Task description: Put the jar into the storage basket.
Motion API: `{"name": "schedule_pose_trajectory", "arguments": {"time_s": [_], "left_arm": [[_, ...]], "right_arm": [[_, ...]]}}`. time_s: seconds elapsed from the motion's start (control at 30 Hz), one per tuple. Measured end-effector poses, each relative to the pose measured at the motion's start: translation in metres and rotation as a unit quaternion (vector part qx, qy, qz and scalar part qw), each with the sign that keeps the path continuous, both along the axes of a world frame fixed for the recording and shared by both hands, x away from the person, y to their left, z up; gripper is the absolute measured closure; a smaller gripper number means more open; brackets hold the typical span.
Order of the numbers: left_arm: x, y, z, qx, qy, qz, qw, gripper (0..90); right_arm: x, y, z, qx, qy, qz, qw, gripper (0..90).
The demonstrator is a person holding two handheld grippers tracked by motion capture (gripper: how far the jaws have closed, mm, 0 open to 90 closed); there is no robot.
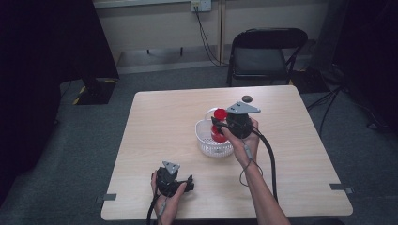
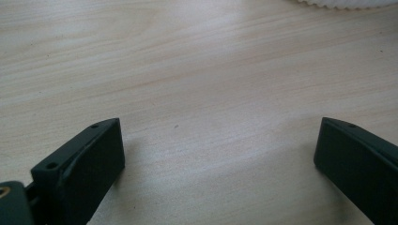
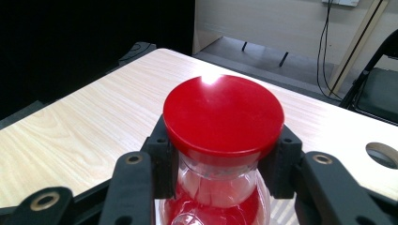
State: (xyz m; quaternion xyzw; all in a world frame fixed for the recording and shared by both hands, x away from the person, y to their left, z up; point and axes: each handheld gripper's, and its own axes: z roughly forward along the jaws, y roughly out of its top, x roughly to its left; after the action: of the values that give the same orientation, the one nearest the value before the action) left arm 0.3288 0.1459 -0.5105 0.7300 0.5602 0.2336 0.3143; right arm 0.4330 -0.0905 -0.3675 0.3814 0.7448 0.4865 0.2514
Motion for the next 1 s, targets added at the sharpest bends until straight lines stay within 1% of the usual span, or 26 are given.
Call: {"name": "schedule_pose_trajectory", "arguments": {"time_s": [0.37,0.63,1.0], "left_arm": [[0.000,0.000,0.000,0.001,0.000,0.000,1.0000,1.8],[0.000,0.000,0.000,0.001,0.000,0.000,1.0000,1.8],[0.000,0.000,0.000,0.001,0.001,-0.001,1.0000,1.8]], "right_arm": [[0.016,0.005,-0.023,-0.011,0.021,-0.004,0.9997,54.6],[0.018,0.006,-0.038,-0.014,0.030,-0.006,0.9994,54.5],[0.024,0.007,-0.056,-0.017,0.049,-0.010,0.9986,54.1]]}}
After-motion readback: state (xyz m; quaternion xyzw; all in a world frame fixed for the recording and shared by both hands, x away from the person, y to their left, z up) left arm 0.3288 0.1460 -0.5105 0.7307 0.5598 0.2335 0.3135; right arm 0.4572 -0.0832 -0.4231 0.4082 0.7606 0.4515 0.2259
